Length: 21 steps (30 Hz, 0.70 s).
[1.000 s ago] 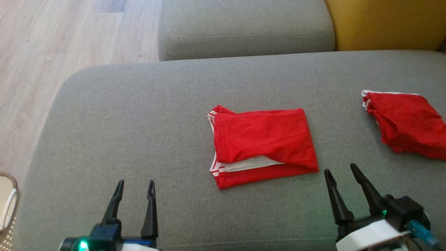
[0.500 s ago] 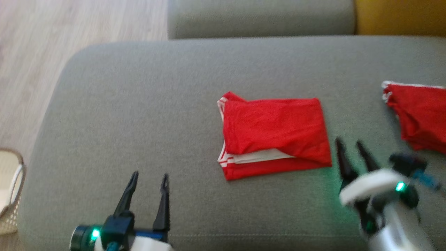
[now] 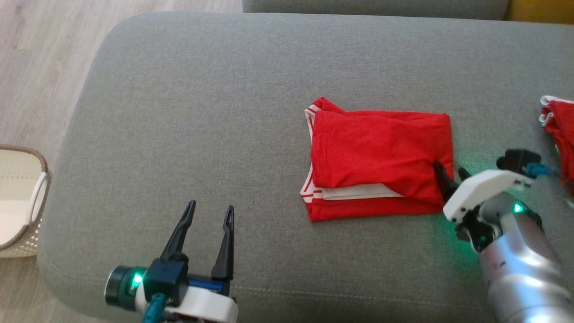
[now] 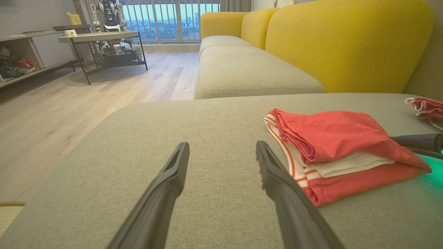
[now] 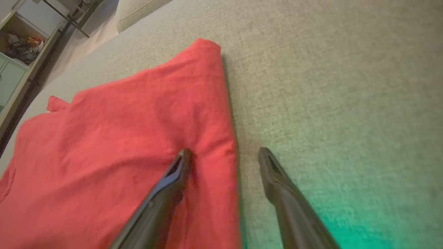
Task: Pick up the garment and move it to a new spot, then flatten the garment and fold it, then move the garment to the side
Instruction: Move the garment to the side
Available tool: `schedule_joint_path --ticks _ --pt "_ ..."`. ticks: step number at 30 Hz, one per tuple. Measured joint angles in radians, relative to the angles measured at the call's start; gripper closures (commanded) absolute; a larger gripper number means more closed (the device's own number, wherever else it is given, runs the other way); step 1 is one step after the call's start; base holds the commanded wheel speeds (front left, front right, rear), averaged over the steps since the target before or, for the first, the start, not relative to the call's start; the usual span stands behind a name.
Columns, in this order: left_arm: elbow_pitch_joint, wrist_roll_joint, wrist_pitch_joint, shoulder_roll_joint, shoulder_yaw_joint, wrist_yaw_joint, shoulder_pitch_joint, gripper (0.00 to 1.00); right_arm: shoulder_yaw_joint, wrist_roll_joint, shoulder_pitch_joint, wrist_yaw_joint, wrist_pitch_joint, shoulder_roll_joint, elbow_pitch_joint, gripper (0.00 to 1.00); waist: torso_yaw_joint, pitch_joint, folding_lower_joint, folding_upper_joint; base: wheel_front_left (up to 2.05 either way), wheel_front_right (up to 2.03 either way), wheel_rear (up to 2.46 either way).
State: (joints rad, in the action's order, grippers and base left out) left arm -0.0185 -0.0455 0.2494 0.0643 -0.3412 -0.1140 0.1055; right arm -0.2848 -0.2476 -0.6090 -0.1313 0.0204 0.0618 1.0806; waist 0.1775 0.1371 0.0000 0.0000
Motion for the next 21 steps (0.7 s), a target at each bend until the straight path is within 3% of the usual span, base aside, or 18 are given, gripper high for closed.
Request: schedule_joint_path --ticks 2,3,8,12,21 --pt "0.002 0.000 0.000 -0.001 0.000 0.000 -0.010 0.00 0.017 0.000 -0.025 0.000 -0.003 0.005 0.025 0.85 -0.001 0.000 0.0000 0.0000 0.00 0.00 0.00" --pt "0.002 0.000 0.000 -0.001 0.000 0.000 -0.015 0.00 0.030 0.000 -0.030 0.000 -0.010 0.006 0.035 1.00 -0.004 0.000 0.0000 0.0000 0.00 0.00 0.00" --pt "0.002 0.008 0.000 -0.001 0.002 0.001 -0.015 0.00 0.087 0.022 -0.032 0.000 -0.063 0.002 0.051 1.00 -0.024 -0.006 0.0001 0.0000 0.00 0.00 0.00" --pt "-0.005 0.011 0.000 0.000 0.005 0.001 -0.015 0.00 0.109 0.115 -0.033 0.000 -0.109 0.007 0.011 1.00 -0.071 -0.013 0.0000 0.0000 0.00 0.00 0.00" --pt "-0.014 0.020 0.000 0.000 0.006 -0.001 -0.014 0.00 0.102 0.227 -0.091 0.000 -0.053 0.081 -0.139 1.00 -0.175 -0.017 0.0000 0.0000 0.00 0.00 0.00"
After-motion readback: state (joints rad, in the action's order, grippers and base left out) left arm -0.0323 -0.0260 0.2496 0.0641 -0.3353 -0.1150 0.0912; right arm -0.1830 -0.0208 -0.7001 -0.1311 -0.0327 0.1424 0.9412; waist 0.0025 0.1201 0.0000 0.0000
